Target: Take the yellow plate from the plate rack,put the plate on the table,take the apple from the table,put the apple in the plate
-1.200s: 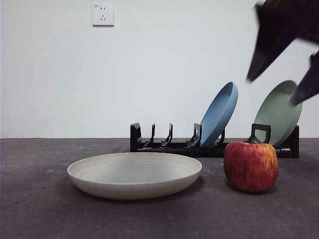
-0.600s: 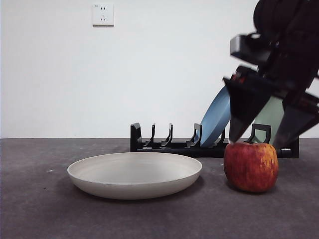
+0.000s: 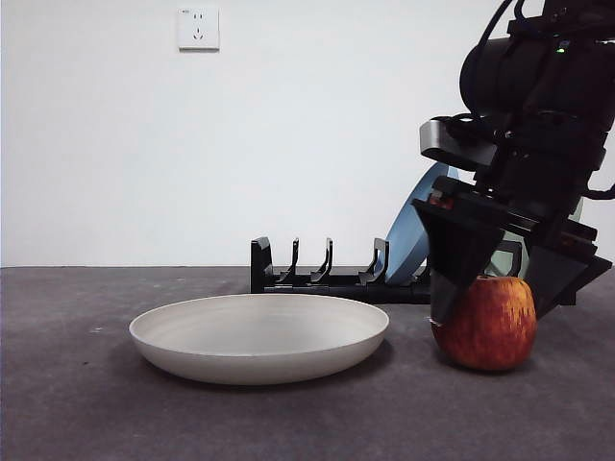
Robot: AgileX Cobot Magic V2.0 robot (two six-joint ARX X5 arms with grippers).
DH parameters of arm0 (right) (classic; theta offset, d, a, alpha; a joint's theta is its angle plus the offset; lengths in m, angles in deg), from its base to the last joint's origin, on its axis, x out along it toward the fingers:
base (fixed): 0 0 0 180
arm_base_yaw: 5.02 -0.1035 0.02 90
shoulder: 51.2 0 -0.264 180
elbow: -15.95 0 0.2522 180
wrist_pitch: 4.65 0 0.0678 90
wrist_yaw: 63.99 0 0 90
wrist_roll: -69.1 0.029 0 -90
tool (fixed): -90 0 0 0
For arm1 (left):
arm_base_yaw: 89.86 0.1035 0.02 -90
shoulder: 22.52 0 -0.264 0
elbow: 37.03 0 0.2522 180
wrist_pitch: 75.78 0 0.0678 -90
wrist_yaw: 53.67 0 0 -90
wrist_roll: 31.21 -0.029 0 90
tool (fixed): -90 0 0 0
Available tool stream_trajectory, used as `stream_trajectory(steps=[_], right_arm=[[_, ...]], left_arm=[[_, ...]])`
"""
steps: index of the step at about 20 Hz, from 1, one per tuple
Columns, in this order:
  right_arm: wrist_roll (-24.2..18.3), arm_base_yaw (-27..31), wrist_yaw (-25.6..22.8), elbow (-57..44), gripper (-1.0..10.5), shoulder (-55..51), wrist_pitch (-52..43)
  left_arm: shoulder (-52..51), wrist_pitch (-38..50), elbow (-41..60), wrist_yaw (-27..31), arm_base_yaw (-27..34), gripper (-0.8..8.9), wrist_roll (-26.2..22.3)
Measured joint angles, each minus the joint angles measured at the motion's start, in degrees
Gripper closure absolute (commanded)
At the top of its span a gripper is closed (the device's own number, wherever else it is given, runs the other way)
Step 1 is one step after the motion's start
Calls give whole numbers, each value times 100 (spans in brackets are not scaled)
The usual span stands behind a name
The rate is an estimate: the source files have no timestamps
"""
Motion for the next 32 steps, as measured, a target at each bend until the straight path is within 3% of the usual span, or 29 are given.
stream_trajectory(steps=[6,12,17,24,32], right_arm=[[85,-4,-15,7,959,-42,26],[232,-26,-184,245,959,-1025,0],[304,-597,-273,780,960,-1034,-321],[411,-1633,-461,1058,960,153,-1102],[492,-1915,-660,1121,959,1263,-1366]], left_arm=[[0,-11,0,2,0,562,0],[0,-114,0,4,0,562,0],[0,-114,0,4,0,562,0],[0,-120,0,4,0,562,-2],[0,-313,0,4,0,562,-2]])
